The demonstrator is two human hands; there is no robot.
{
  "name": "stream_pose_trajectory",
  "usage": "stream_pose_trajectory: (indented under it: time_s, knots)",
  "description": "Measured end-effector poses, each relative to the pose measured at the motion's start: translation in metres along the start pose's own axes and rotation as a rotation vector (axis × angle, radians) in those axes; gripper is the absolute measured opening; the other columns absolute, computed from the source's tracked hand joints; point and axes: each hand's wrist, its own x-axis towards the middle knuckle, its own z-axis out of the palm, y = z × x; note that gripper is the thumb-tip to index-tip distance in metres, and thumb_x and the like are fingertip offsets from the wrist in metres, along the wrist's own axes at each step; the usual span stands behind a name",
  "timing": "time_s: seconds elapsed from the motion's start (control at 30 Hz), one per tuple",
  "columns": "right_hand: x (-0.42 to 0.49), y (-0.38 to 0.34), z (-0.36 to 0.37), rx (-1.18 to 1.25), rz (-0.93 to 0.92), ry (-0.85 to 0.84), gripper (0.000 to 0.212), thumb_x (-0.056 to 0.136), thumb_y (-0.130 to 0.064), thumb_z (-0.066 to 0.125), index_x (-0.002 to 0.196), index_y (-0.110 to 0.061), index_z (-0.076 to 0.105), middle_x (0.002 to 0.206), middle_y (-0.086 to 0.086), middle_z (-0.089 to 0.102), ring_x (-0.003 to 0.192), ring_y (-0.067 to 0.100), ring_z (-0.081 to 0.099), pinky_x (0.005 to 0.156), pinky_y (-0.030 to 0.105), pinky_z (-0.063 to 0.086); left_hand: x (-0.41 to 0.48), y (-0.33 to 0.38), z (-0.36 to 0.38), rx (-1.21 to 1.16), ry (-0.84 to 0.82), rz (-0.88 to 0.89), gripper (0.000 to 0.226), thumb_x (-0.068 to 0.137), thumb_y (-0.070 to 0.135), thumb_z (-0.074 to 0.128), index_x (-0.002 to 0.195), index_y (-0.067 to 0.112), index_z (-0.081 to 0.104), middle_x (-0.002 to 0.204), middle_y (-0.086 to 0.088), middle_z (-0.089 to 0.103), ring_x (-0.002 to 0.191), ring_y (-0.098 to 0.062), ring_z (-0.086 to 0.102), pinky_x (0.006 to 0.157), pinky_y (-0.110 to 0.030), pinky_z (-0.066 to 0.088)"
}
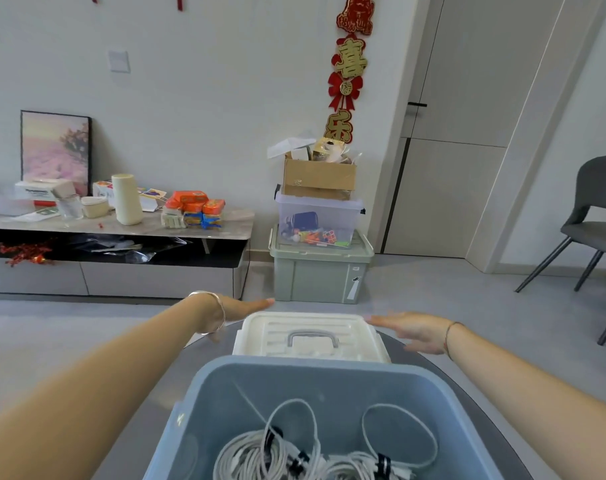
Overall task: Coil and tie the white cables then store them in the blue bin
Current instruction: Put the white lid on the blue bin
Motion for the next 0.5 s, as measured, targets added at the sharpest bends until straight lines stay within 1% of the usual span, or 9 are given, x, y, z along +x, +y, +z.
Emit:
stream_pose_trajectory:
  time_s: [0.03, 0.13, 0.17, 0.23, 0.3, 0.33, 0.43, 0.47, 0.5]
  knots:
    - [0.008, 0.006, 0.003, 0.007, 0.025, -0.019, 0.084, 0.077, -0.056, 0.065, 0.144, -0.015, 0.036, 0.155, -0.003, 0.024, 0.144, 0.017, 0.019, 0.117, 0.039, 0.02, 0.009, -0.002, 0.003, 0.027, -0.018, -0.01, 0.09, 0.081, 0.074, 0.042, 0.152, 0.023, 0.019, 0.16, -0.003, 0.009, 0.147, -0.025, 0.013, 0.115, -0.041, 0.028]
    - [0.032, 0.019, 0.012, -0.014, 0.083, -0.036, 0.125, 0.048, -0.074, 0.071, 0.148, -0.013, 0.027, 0.158, 0.0, 0.016, 0.146, 0.021, 0.009, 0.119, 0.042, 0.011, 0.028, -0.005, 0.01, 0.098, -0.025, -0.042, 0.088, 0.084, 0.074, 0.037, 0.151, 0.021, 0.016, 0.16, -0.002, 0.012, 0.147, -0.024, 0.009, 0.116, -0.04, 0.022]
    - [0.042, 0.023, 0.014, -0.033, 0.095, -0.032, 0.124, 0.051, -0.076, 0.068, 0.148, -0.013, 0.026, 0.158, 0.001, 0.016, 0.146, 0.023, 0.009, 0.119, 0.042, 0.009, 0.035, -0.004, 0.012, 0.123, -0.034, -0.038, 0.086, 0.086, 0.073, 0.033, 0.152, 0.021, 0.014, 0.16, -0.003, 0.011, 0.147, -0.025, 0.008, 0.116, -0.041, 0.017]
    - [0.051, 0.027, 0.019, -0.036, 0.08, -0.033, 0.103, 0.068, -0.071, 0.062, 0.146, -0.014, 0.028, 0.155, -0.001, 0.024, 0.144, 0.021, 0.018, 0.118, 0.038, 0.01, 0.039, -0.004, 0.017, 0.156, -0.052, -0.025, 0.078, 0.091, 0.069, 0.025, 0.152, 0.023, 0.01, 0.16, -0.003, 0.006, 0.147, -0.026, 0.004, 0.116, -0.044, 0.009]
    - [0.061, 0.033, 0.022, -0.011, 0.027, -0.037, 0.101, 0.065, -0.07, 0.063, 0.145, -0.017, 0.029, 0.152, -0.004, 0.03, 0.14, 0.019, 0.026, 0.118, 0.036, 0.013, 0.047, -0.006, 0.022, 0.137, -0.068, -0.006, 0.074, 0.092, 0.068, 0.021, 0.152, 0.028, 0.006, 0.16, -0.001, 0.004, 0.147, -0.024, 0.002, 0.116, -0.043, 0.005]
    - [0.064, 0.035, 0.025, 0.01, 0.002, -0.037, 0.104, 0.066, -0.069, 0.064, 0.147, -0.018, 0.024, 0.153, -0.004, 0.028, 0.14, 0.019, 0.026, 0.118, 0.035, 0.015, 0.056, -0.009, 0.024, 0.131, -0.07, 0.009, 0.079, 0.088, 0.074, 0.023, 0.152, 0.031, 0.006, 0.16, 0.0, 0.005, 0.147, -0.024, 0.004, 0.116, -0.044, 0.005]
    - [0.078, 0.041, 0.028, 0.071, -0.03, 0.047, 0.103, 0.076, -0.061, 0.064, 0.151, -0.017, 0.008, 0.156, -0.003, 0.02, 0.143, 0.019, 0.022, 0.116, 0.033, 0.019, 0.079, -0.017, 0.03, 0.164, 0.014, 0.05, 0.122, 0.056, 0.096, 0.036, 0.153, 0.028, 0.006, 0.16, 0.002, 0.012, 0.146, -0.024, 0.013, 0.118, -0.044, 0.01]
    - [0.079, 0.042, 0.028, 0.093, -0.046, 0.066, 0.101, 0.078, -0.059, 0.064, 0.151, -0.017, 0.009, 0.155, -0.004, 0.02, 0.142, 0.018, 0.022, 0.115, 0.032, 0.02, 0.085, -0.02, 0.031, 0.137, 0.047, 0.046, 0.125, 0.055, 0.096, 0.039, 0.153, 0.026, 0.006, 0.159, 0.001, 0.014, 0.145, -0.025, 0.017, 0.118, -0.043, 0.013]
    - [0.08, 0.043, 0.026, 0.111, -0.064, 0.081, 0.098, 0.077, -0.057, 0.065, 0.15, -0.018, 0.012, 0.153, -0.005, 0.024, 0.141, 0.018, 0.025, 0.114, 0.031, 0.021, 0.091, -0.02, 0.033, 0.103, 0.077, 0.054, 0.118, 0.063, 0.091, 0.041, 0.153, 0.023, 0.006, 0.159, -0.001, 0.017, 0.144, -0.026, 0.02, 0.117, -0.042, 0.015]
